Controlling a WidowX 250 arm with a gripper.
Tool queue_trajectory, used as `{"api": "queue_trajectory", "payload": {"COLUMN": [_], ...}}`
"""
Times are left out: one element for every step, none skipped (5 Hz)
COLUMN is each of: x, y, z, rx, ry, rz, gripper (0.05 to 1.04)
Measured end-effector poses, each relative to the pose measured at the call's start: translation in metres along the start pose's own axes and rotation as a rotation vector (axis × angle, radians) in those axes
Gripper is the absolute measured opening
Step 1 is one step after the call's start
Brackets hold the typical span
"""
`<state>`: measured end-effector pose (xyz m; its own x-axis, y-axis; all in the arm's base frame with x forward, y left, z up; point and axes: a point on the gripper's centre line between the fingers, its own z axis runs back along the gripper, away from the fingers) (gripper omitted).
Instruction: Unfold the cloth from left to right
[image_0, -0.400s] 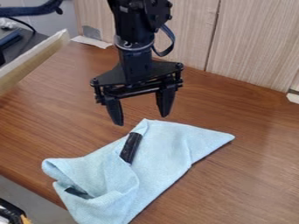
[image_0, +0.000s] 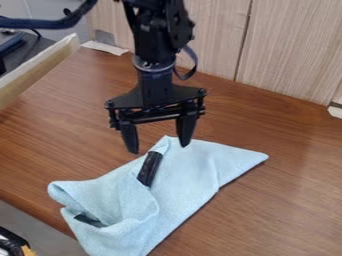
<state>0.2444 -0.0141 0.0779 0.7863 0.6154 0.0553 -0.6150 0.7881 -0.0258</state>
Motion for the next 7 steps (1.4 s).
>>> {"api": "queue_trajectory", "payload": {"x": [0.003, 0.005, 0.006, 0.009, 0.009, 0.013, 0.013], "y": [0.004, 0.009, 0.012, 0.013, 0.012, 0.014, 0.015], "z": [-0.013, -0.031, -0.045, -0.055, -0.065, -0.065, -0.065], "rx": [0.04, 0.09, 0.125, 0.139, 0.141, 0.156, 0.161], "ry": [0.018, 0.041, 0.056, 0.057, 0.057, 0.035, 0.032], "rz": [-0.018, -0.017, -0.01, -0.016, -0.02, -0.015, -0.005], "gripper": [1.0, 1.0, 1.0, 1.0, 0.964, 0.688, 0.388]}}
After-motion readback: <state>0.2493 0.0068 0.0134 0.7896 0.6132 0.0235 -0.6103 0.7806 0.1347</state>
